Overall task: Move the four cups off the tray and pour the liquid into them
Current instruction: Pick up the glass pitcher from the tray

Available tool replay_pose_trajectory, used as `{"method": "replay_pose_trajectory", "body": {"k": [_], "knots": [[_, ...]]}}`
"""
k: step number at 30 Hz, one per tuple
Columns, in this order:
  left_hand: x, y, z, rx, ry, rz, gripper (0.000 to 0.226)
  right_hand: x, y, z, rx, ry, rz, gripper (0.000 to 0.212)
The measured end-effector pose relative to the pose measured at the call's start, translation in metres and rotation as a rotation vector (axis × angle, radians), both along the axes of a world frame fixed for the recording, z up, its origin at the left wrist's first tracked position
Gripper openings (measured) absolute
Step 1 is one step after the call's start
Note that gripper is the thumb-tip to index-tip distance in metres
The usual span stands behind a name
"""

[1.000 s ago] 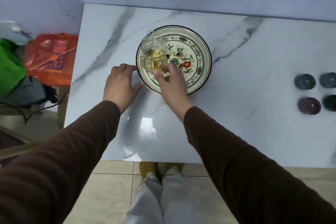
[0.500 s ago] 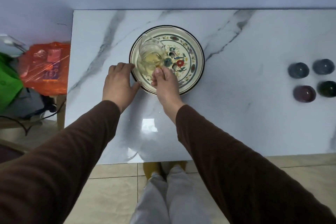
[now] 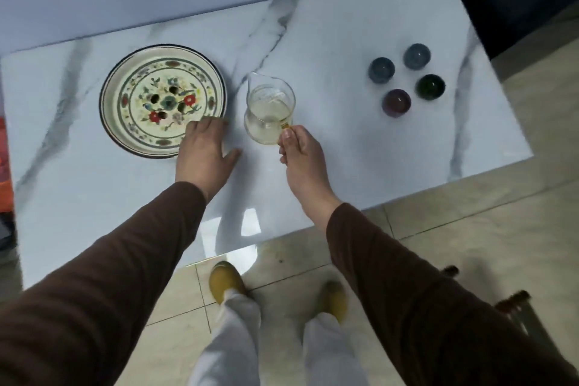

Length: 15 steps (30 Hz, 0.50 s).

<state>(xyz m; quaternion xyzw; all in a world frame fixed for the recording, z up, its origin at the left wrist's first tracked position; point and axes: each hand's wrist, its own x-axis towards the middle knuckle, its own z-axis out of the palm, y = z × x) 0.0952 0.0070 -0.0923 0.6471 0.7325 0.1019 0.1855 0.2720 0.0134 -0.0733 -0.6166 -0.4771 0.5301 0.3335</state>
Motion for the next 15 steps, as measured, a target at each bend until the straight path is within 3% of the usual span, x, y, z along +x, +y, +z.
{"method": "replay_pose_trajectory", "body": {"k": [7, 15], "knots": [[0.112, -0.003, 0.002, 0.006, -0.039, -0.066, 0.053, 0.123, -0.005, -0.001, -0.008, -0.016, -0.050, 0.026], [0.185, 0.038, -0.010, -0.035, -0.093, -0.104, 0.053, 0.194, 0.030, -0.011, -0.034, -0.040, -0.128, 0.028]]}}
